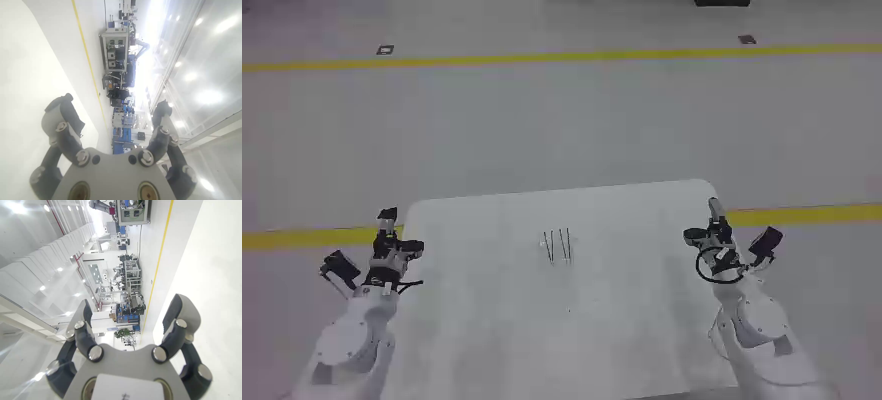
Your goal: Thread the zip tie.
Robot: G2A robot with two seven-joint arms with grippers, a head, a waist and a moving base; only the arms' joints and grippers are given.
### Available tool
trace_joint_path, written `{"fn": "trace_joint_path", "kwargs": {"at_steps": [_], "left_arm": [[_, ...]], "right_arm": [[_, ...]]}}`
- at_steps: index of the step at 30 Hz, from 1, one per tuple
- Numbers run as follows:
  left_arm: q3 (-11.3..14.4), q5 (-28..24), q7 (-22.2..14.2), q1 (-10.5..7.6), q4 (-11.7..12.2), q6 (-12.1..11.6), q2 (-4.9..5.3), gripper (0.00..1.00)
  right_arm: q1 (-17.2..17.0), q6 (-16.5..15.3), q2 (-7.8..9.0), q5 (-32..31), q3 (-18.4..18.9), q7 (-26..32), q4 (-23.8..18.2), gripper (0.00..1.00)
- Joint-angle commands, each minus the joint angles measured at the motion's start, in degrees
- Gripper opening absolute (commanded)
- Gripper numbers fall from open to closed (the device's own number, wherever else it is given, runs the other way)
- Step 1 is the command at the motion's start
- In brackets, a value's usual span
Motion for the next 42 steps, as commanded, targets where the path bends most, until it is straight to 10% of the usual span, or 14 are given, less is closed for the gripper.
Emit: {"fn": "trace_joint_path", "kwargs": {"at_steps": [1, 2, 3, 4, 5, 6, 7, 8, 9, 10, 17, 28, 38, 42], "left_arm": [[0.0, 0.0, 0.0, 0.0, 0.0, 0.0, 0.0, 0.78], [0.0, 0.0, 0.0, 0.0, 0.0, 0.0, 0.0, 1.0], [0.0, 0.0, 0.0, 0.0, 0.0, 0.0, 0.0, 1.0], [0.0, 0.0, 0.0, 0.0, 0.0, 0.0, 0.0, 0.78], [0.0, 0.0, 0.0, 0.0, 0.0, 0.0, 0.0, 1.0], [0.0, 0.0, 0.0, 0.0, 0.0, 0.0, 0.0, 1.0], [0.0, 0.0, 0.0, 0.0, 0.0, 0.0, 0.0, 0.78], [0.0, 0.0, 0.0, 0.0, 0.0, 0.0, 0.0, 1.0], [0.0, 0.0, 0.0, 0.0, 0.0, 0.0, 0.0, 1.0], [0.43, 0.46, -0.75, -0.13, -0.47, -0.04, 0.01, 1.0], [6.15, 14.54, -9.41, -2.37, -2.89, 2.28, 0.49, 1.0], [6.87, 16.27, -10.41, -2.65, -3.39, 2.33, 0.56, 1.0], [20.59, 34.9, -16.94, -14.28, -4.48, 16.46, 0.07, 1.0], [20.59, 34.9, -16.94, -14.28, -4.48, 16.46, 0.07, 1.0]], "right_arm": [[0.0, 0.0, 0.0, 0.0, 0.0, 0.0, 0.0, 0.78], [0.0, 0.0, 0.0, 0.0, 0.0, 0.0, 0.0, 0.78], [0.0, 0.0, 0.0, 0.0, 0.0, 0.0, 0.0, 0.78], [0.0, 0.0, 0.0, 0.0, 0.0, 0.0, 0.0, 1.0], [0.0, 0.0, 0.0, 0.0, 0.0, 0.0, 0.0, 1.0], [0.0, 0.0, 0.0, 0.0, 0.0, 0.0, 0.0, 1.0], [0.0, 0.0, 0.0, 0.0, 0.0, 0.0, 0.0, 0.78], [0.0, 0.0, 0.0, 0.0, 0.0, 0.0, 0.0, 1.0], [0.0, 0.0, 0.0, 0.0, 0.0, 0.0, 0.0, 0.78], [0.0, 0.0, 0.0, 0.0, 0.0, 0.0, 0.0, 1.0], [0.0, 0.0, 0.0, 0.0, 0.0, 0.0, 0.0, 1.0], [0.0, 0.0, 0.0, 0.0, 0.0, 0.0, 0.0, 1.0], [0.0, 0.0, 0.0, 0.0, 0.0, 0.0, 0.0, 1.0], [0.0, 0.0, 0.0, 0.0, 0.0, 0.0, 0.0, 1.0]]}}
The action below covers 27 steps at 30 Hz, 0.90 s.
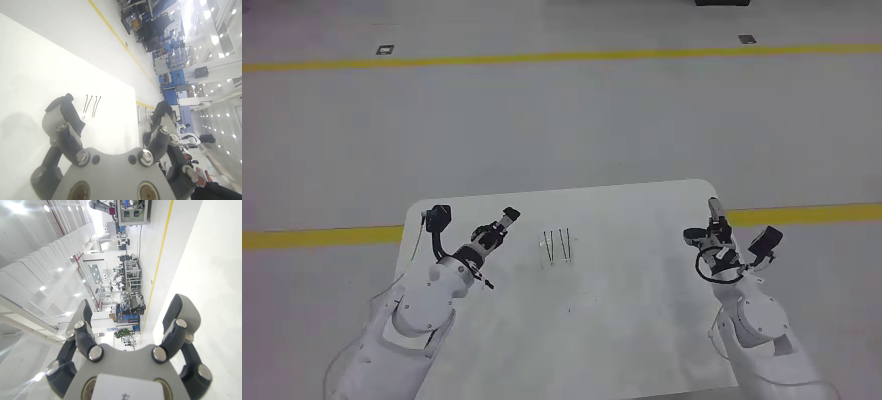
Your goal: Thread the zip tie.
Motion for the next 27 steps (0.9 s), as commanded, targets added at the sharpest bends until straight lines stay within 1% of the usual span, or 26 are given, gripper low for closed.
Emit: {"fn": "trace_joint_path", "kwargs": {"at_steps": [1, 9, 11, 12, 13, 14, 16, 17, 19, 20, 22, 23, 24, 25, 26, 27], "left_arm": [[-0.09, -0.09, 0.01, 0.07, 0.0, -0.12, 0.01, 1.0], [-0.09, -0.09, 0.01, 0.07, 0.0, -0.12, 0.01, 1.0], [0.62, 1.99, -0.97, -0.26, -0.42, -0.08, 0.11, 1.0], [1.66, 4.63, -2.9, -1.01, -0.66, 0.82, 0.22, 1.0], [3.15, 7.97, -5.89, -2.69, -0.89, 2.23, 0.33, 1.0], [4.01, 9.06, -7.18, -3.91, -0.87, 2.9, 0.28, 1.0], [6.09, 11.04, -10.4, -6.37, -0.04, 2.9, 0.07, 1.0], [7.66, 12.51, -12.62, -8.29, 0.68, 2.9, -0.17, 1.0], [9.6, 13.12, -15.26, -10.77, 2.32, 2.9, -0.76, 1.0], [10.99, 15.1, -16.42, -12.47, 3.99, 2.9, -1.21, 1.0], [13.62, 18.33, -19.64, -14.99, 5.95, 2.9, -2.03, 1.0], [14.11, 18.39, -20.57, -15.96, 7.54, 2.9, -2.58, 1.0], [14.94, 18.8, -21.99, -17.26, 9.58, 2.9, -3.38, 1.0], [15.5, 19.51, -22.89, -18.16, 10.9, 2.9, -3.96, 1.0], [15.77, 20.2, -22.84, -18.88, 12.07, 2.9, -4.57, 1.0], [15.91, 20.73, -22.72, -19.1, 12.39, 2.9, -4.75, 1.0]], "right_arm": [[0.0, 0.0, 0.0, 0.0, 0.0, 0.0, 0.0, 1.0], [0.0, 0.0, 0.0, 0.0, 0.0, 0.0, 0.0, 1.0], [0.0, 0.0, 0.0, 0.0, 0.0, 0.0, 0.0, 1.0], [0.0, 0.0, 0.0, 0.0, 0.0, 0.0, 0.0, 1.0], [0.0, 0.0, 0.0, 0.0, 0.0, 0.0, 0.0, 1.0], [0.0, 0.0, 0.0, 0.0, 0.0, 0.0, 0.0, 1.0], [0.0, 0.0, 0.0, 0.0, 0.0, 0.0, 0.0, 1.0], [0.0, 0.0, 0.0, 0.0, 0.0, 0.0, 0.0, 1.0], [0.0, 0.0, 0.0, 0.0, 0.0, 0.0, 0.0, 1.0], [0.0, 0.0, 0.0, 0.0, 0.0, 0.0, 0.0, 1.0], [0.0, 0.0, 0.0, 0.0, 0.0, 0.0, 0.0, 1.0], [0.0, 0.0, 0.0, 0.0, 0.0, 0.0, 0.0, 1.0], [0.0, 0.0, 0.0, 0.0, 0.0, 0.0, 0.0, 1.0], [0.0, 0.0, 0.0, 0.0, 0.0, 0.0, 0.0, 1.0], [0.0, 0.0, 0.0, 0.0, 0.0, 0.0, 0.0, 1.0], [0.0, 0.0, 0.0, 0.0, 0.0, 0.0, 0.0, 1.0]]}}
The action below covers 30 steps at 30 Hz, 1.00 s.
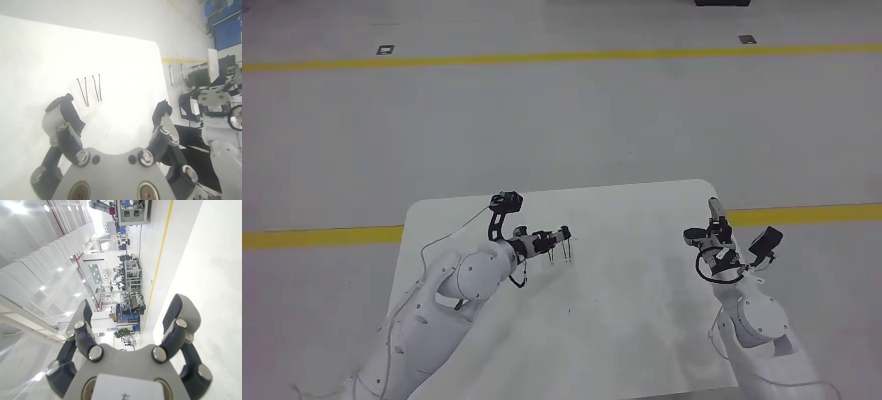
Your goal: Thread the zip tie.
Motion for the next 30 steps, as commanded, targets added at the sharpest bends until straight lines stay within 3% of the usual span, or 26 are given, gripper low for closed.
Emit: {"fn": "trace_joint_path", "kwargs": {"at_steps": [1, 24, 26, 29, 30], "left_arm": [[0.15, 0.66, 0.17, -0.34, 0.67, 0.0, -0.29, 1.0], [0.15, 0.66, 0.17, -0.34, 0.67, 0.0, -0.29, 1.0], [0.85, 0.02, 0.28, -0.92, 0.36, -1.35, -0.49, 1.0], [2.97, -5.29, 2.35, -3.59, 4.1, -3.68, -1.67, 1.0], [4.48, -3.24, 2.38, -4.79, 5.37, -4.01, -1.89, 1.0]], "right_arm": [[0.0, 0.0, 0.0, 0.0, 0.0, 0.0, 0.0, 1.0], [0.0, 0.0, 0.0, 0.0, 0.0, 0.0, 0.0, 1.0], [0.0, 0.0, 0.0, 0.0, 0.0, 0.0, 0.0, 1.0], [0.0, 0.0, 0.0, 0.0, 0.0, 0.0, 0.0, 1.0], [0.0, 0.0, 0.0, 0.0, 0.0, 0.0, 0.0, 1.0]]}}
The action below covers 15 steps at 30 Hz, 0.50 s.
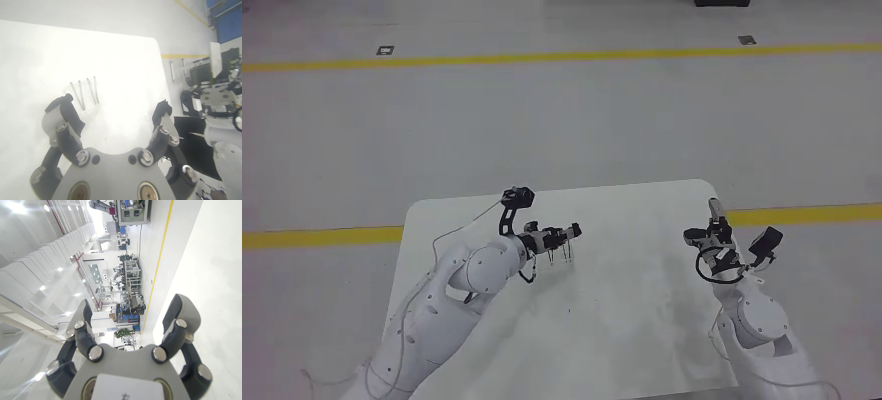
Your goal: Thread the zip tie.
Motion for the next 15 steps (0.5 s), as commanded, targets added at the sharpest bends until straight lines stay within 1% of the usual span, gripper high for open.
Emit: {"fn": "trace_joint_path", "kwargs": {"at_steps": [1, 3, 4, 7, 8, 9, 10, 11, 13, 14, 15], "left_arm": [[3.21, 2.39, 0.28, -2.47, 3.07, -0.44, -0.72, 1.0], [4.81, 0.08, 0.97, -3.81, 4.88, 0.02, -1.54, 1.0], [6.61, 1.32, 0.97, -5.11, 6.45, 0.1, -2.0, 1.0], [9.2, 0.82, 1.78, -7.26, 9.64, 1.55, -3.16, 1.0], [10.33, 1.39, 2.34, -8.31, 11.08, 2.36, -3.64, 1.0], [11.14, 1.54, 2.54, -8.92, 12.09, 2.97, -4.01, 1.0], [11.86, 1.46, 2.58, -9.48, 13.2, 3.56, -4.37, 1.0], [12.38, 1.86, 3.39, -10.16, 15.38, 3.56, -4.84, 1.0], [13.26, 2.67, 3.79, -11.07, 17.71, 3.56, -5.57, 1.0], [13.35, 3.23, 4.2, -11.71, 18.68, 3.56, -5.95, 1.0], [13.35, 3.23, 4.2, -11.71, 18.68, 3.56, -5.95, 1.0]], "right_arm": [[0.0, 0.0, 0.0, 0.0, 0.0, 0.0, 0.0, 1.0], [0.0, 0.0, 0.0, 0.0, 0.0, 0.0, 0.0, 1.0], [0.0, 0.0, 0.0, 0.0, 0.0, 0.0, 0.0, 1.0], [0.0, 0.0, 0.0, 0.0, 0.0, 0.0, 0.0, 1.0], [0.0, 0.0, 0.0, 0.0, 0.0, 0.0, 0.0, 1.0], [0.0, 0.0, 0.0, 0.0, 0.0, 0.0, 0.0, 1.0], [0.0, 0.0, 0.0, 0.0, 0.0, 0.0, 0.0, 1.0], [0.0, 0.0, 0.0, 0.0, 0.0, 0.0, 0.0, 1.0], [0.0, 0.0, 0.0, 0.0, 0.0, 0.0, 0.0, 1.0], [0.0, 0.0, 0.0, 0.0, 0.0, 0.0, 0.0, 1.0], [0.0, 0.0, 0.0, 0.0, 0.0, 0.0, 0.0, 1.0]]}}
